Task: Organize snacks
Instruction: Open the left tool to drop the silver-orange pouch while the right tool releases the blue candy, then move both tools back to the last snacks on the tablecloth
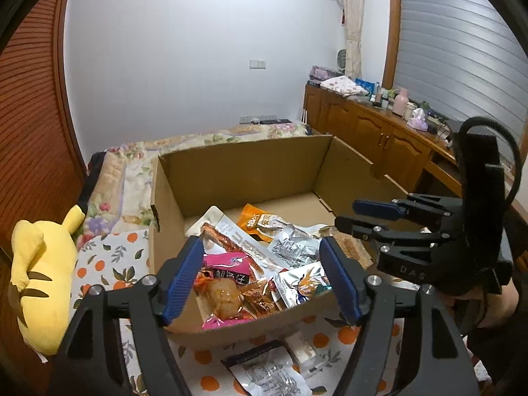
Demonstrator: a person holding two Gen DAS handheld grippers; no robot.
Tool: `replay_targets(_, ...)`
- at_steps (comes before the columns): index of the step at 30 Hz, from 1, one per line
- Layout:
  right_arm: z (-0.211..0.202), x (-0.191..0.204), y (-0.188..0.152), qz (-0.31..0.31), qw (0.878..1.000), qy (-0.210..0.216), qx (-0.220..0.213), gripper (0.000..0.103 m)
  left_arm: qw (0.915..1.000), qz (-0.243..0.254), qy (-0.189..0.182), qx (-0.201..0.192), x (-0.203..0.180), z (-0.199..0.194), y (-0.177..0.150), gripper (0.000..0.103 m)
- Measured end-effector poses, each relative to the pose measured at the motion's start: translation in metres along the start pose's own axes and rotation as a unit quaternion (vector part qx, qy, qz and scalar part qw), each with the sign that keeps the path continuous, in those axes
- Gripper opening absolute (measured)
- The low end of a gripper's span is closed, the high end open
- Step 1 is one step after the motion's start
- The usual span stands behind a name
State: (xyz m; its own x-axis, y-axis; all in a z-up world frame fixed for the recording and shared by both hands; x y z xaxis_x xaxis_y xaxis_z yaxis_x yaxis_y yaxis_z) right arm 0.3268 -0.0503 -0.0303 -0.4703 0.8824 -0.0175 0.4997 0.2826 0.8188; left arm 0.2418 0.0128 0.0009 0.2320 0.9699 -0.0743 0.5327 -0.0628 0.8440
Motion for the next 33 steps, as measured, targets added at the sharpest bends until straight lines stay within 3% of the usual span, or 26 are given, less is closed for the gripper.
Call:
replay_targets(7,-0.03,0.007,-0.002,-0.009,1.0,0.002,-0.025,0.038,0.9998,0.007,-0.013,-0.012,-0.008,-0.023,0.001,0.076)
replay_targets(10,-0.043,0.011,-0.002,-0.013,0.999,0.003,-0.037,0.046,0.9997,0.012,-0.015,-0.016,-0.011,-0.031,0.0,0.084)
replay_targets(17,-0.071,0.019,-0.012,-0.028,0.998,0.005,-0.051,0.062,0.9995,0.022,-0.008,-0.02,-0.017,-0.04,0.001,0.086)
replay_targets(33,-0.087,0.046,-0.052,-0.045,0.998,0.03,-0.04,0.064,0.9993,0.035,-0.017,0.0,-0.021,-0.055,-0.042,0.086)
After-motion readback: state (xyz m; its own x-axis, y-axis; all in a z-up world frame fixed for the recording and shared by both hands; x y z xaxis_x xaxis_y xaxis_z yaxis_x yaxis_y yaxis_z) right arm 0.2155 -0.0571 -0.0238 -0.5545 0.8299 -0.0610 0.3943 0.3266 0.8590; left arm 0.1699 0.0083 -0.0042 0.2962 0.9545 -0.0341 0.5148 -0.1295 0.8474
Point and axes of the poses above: each gripper's, at about its wrist camera, not at the fingertips, and z roughly the way its jaws point, x to its left, y to its top, the point moved 3 cm from there along z, roughly the way its jaws point, and after that the axes turned 4 degrees about -x, right-handed, at the moved point
